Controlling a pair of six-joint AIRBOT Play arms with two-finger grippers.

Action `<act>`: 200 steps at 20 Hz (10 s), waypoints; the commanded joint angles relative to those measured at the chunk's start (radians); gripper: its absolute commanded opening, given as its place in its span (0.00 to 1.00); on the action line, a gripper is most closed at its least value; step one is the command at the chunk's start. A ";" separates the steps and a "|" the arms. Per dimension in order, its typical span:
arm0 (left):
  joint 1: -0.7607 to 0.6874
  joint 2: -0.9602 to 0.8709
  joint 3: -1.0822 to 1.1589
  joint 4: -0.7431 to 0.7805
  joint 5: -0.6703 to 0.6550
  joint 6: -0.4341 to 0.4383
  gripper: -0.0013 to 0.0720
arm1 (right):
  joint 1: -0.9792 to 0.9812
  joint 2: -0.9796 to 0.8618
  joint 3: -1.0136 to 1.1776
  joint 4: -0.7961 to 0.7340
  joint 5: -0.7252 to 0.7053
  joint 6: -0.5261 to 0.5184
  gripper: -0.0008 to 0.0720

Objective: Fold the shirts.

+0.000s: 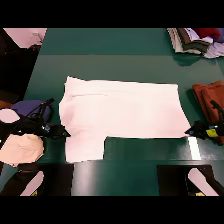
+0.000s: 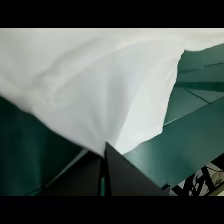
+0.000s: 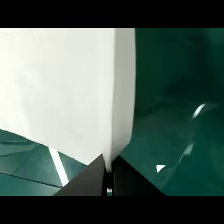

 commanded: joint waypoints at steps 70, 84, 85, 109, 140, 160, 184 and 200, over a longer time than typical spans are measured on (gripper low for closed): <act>-0.574 -1.122 1.070 -0.244 0.438 0.048 0.05 | 0.342 -0.474 0.854 0.485 0.007 0.209 0.03; -0.657 -1.176 1.078 -0.214 0.425 0.061 0.05 | 0.681 -0.681 1.369 0.485 0.002 0.326 0.03; -0.656 -1.176 1.078 -0.213 0.421 0.069 0.05 | 0.698 -0.694 1.392 0.485 0.001 0.326 0.03; 0.069 -0.672 1.081 0.026 0.194 0.087 0.05 | 1.253 -1.140 1.460 0.723 -0.501 -0.026 0.36; 0.068 -0.676 1.081 0.025 0.094 0.088 0.05 | 0.958 -1.060 0.907 0.640 -0.396 0.064 0.81; -0.285 -0.676 1.081 0.021 0.121 0.087 0.05 | 0.242 -0.672 1.056 0.266 -0.104 0.151 0.03; -0.372 -0.676 1.081 0.013 0.195 0.080 0.05 | -0.158 -0.563 1.302 0.250 -0.051 0.113 0.03; -0.372 -0.676 1.081 0.015 0.165 0.092 0.05 | -0.575 -0.246 0.631 0.027 -0.012 0.115 0.57</act>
